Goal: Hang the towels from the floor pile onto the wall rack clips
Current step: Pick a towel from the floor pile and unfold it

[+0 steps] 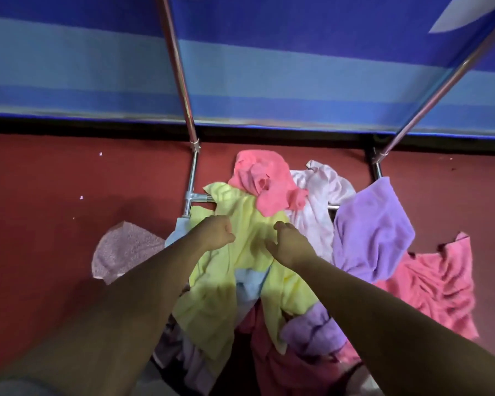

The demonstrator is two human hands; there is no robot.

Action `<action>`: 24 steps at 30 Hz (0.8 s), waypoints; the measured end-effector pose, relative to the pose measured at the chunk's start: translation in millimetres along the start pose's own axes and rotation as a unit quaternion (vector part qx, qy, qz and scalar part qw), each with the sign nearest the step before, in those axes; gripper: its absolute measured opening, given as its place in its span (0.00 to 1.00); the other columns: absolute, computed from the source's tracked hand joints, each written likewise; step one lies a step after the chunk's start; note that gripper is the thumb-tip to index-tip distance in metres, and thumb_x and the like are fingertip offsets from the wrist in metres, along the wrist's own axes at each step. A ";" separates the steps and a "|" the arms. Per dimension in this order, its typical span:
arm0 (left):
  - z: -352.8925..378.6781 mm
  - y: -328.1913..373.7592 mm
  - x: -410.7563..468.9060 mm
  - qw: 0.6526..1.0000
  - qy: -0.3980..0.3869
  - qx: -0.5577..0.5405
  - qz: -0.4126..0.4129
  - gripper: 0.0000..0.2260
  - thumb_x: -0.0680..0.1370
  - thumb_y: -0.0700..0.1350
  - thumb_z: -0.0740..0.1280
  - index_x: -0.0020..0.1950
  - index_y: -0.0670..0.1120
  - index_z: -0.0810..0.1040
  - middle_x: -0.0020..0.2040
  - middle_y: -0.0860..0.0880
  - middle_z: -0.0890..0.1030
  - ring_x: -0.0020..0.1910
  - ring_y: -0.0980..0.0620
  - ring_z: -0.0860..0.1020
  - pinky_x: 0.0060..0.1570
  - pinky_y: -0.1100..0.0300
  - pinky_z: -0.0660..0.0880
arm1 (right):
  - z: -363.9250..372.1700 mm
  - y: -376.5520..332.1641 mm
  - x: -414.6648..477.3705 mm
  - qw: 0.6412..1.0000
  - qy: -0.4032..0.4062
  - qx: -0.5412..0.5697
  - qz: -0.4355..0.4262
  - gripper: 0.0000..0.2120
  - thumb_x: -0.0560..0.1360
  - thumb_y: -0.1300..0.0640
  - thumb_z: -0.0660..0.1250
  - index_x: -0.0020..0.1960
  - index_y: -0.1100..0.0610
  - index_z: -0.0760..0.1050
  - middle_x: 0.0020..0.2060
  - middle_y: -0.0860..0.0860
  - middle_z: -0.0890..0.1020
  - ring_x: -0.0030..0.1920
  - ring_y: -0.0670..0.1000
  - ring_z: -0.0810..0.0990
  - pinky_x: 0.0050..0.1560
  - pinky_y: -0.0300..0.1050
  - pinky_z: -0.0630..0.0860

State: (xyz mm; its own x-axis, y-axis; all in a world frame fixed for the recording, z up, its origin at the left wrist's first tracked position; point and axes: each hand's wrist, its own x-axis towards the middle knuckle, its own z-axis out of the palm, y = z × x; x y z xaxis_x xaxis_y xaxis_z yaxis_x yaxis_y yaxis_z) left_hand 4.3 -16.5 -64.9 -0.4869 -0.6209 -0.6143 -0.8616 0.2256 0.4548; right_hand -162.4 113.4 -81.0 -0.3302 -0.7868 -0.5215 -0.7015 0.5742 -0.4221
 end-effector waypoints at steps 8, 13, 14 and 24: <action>57.3 -33.5 28.4 0.999 -0.024 0.002 -0.025 0.28 0.76 0.48 0.71 0.73 0.42 0.66 0.65 0.42 0.75 0.60 0.43 0.77 0.46 0.58 0.70 | 51.0 5.9 34.4 0.998 -0.016 0.053 0.040 0.09 0.76 0.60 0.63 0.55 0.60 0.71 0.52 0.55 0.75 0.52 0.59 0.78 0.46 0.47 0.72; 55.1 -33.1 33.6 0.996 0.059 -0.070 -0.001 0.04 0.77 0.45 0.70 0.47 0.45 0.77 0.43 0.47 0.79 0.48 0.44 0.79 0.43 0.57 0.71 | 51.1 11.4 41.6 0.997 0.026 0.063 0.046 0.06 0.76 0.59 0.63 0.41 0.56 0.68 0.40 0.53 0.75 0.41 0.56 0.74 0.35 0.44 0.64; 51.4 -30.8 34.1 0.993 0.061 -0.098 0.001 0.06 0.77 0.45 0.70 0.42 0.47 0.75 0.40 0.48 0.78 0.43 0.46 0.78 0.40 0.59 0.71 | 45.0 11.2 42.0 0.995 0.019 0.084 0.042 0.08 0.75 0.60 0.65 0.38 0.55 0.68 0.39 0.52 0.74 0.41 0.55 0.73 0.34 0.44 0.63; -17.1 46.9 -4.6 0.926 0.092 -0.366 0.028 0.12 0.81 0.42 0.64 0.37 0.49 0.69 0.26 0.53 0.63 0.24 0.55 0.61 0.27 0.59 0.57 | -86.5 -28.9 15.2 0.946 0.049 0.320 0.005 0.10 0.74 0.68 0.61 0.38 0.56 0.68 0.29 0.55 0.72 0.29 0.52 0.72 0.30 0.42 0.69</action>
State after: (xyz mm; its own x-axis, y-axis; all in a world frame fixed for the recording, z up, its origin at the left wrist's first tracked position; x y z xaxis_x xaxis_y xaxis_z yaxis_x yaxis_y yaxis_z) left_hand -31.4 -15.9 -29.7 -0.4369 -0.7556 -0.4879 -0.4754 -0.2665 0.8384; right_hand -201.8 65.2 -12.6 -0.4131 -0.7803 -0.4696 -0.1834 0.5764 -0.7964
